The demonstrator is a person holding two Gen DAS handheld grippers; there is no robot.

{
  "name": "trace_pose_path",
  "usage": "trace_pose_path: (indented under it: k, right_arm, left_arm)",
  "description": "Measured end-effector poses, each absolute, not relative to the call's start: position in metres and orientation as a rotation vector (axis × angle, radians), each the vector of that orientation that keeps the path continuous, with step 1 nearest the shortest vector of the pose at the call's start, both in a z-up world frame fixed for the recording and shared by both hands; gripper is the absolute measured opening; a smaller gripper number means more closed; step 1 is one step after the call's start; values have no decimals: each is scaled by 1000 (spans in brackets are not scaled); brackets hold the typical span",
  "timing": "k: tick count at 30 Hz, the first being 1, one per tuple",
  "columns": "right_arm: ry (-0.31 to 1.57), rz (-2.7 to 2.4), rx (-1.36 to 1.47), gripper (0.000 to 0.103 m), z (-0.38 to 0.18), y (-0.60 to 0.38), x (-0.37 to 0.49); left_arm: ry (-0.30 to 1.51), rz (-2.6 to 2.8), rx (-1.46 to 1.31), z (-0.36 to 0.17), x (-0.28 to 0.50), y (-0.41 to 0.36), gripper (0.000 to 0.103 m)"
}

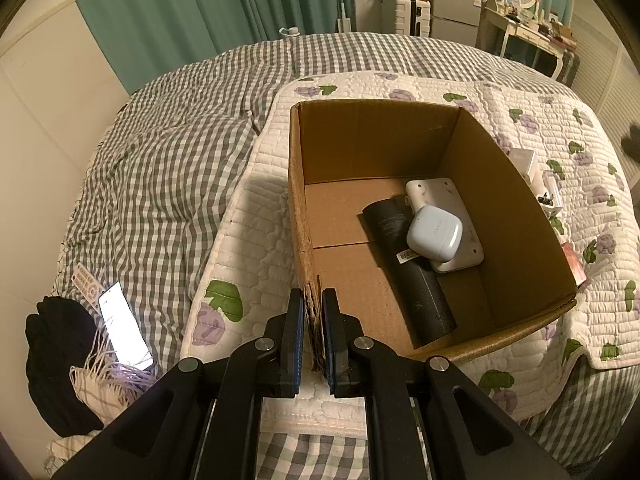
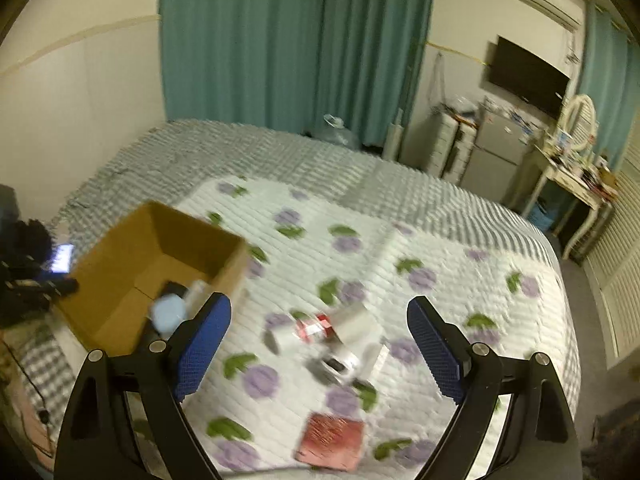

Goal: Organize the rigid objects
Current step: 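Reach the right tool to the pink card and grasp it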

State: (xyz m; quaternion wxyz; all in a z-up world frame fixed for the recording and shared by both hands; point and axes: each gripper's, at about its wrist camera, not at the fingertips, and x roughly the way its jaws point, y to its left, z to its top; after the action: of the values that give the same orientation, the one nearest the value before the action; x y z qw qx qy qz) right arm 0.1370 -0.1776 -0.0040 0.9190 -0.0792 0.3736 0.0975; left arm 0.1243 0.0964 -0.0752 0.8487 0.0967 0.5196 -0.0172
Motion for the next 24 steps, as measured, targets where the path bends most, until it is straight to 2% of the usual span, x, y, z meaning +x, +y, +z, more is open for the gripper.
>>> trace_pose_path:
  k: [13, 24]
  right_arm:
    - [1084, 76, -158, 90, -143, -219, 117]
    - [1194, 73, -176, 90, -186, -209, 118]
  left_arm:
    - [1096, -36, 208, -75, 122, 100, 9]
    - [1095, -34, 203, -74, 124, 101, 9]
